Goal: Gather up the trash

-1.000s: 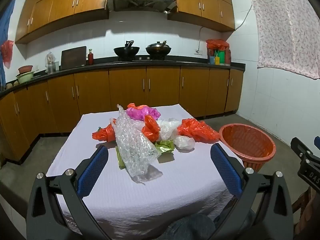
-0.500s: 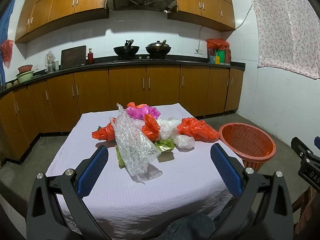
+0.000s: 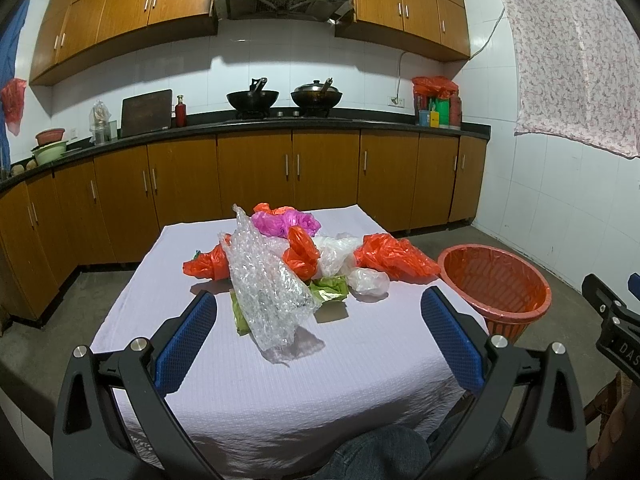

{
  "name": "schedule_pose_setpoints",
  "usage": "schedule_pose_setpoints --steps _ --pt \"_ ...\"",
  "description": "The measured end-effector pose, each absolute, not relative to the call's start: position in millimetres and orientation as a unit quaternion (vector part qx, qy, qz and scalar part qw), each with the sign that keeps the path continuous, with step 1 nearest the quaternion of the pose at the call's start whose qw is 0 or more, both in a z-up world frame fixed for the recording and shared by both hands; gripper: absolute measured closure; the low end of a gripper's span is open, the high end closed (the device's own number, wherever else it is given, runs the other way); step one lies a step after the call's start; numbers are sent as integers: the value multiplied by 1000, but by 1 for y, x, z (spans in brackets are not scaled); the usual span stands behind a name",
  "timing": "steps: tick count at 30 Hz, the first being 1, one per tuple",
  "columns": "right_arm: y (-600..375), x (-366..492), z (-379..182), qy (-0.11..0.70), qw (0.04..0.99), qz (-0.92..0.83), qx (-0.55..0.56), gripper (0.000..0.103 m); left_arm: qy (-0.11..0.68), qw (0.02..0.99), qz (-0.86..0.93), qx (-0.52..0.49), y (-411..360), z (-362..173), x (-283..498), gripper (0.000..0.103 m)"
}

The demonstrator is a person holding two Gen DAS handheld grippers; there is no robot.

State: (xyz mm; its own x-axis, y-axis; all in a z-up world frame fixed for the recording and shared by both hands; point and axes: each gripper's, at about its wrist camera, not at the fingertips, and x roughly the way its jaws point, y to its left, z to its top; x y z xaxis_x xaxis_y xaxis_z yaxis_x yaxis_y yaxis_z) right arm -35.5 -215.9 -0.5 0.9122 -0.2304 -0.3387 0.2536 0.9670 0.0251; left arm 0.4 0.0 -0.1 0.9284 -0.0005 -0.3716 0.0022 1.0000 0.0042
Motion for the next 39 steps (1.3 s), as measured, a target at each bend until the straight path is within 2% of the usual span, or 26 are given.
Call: schedule_pose_setpoints --steps 39 --pt "-217 -34 -3 173 976 -123 37 4 193 981 0 1 8 -9 0 2"
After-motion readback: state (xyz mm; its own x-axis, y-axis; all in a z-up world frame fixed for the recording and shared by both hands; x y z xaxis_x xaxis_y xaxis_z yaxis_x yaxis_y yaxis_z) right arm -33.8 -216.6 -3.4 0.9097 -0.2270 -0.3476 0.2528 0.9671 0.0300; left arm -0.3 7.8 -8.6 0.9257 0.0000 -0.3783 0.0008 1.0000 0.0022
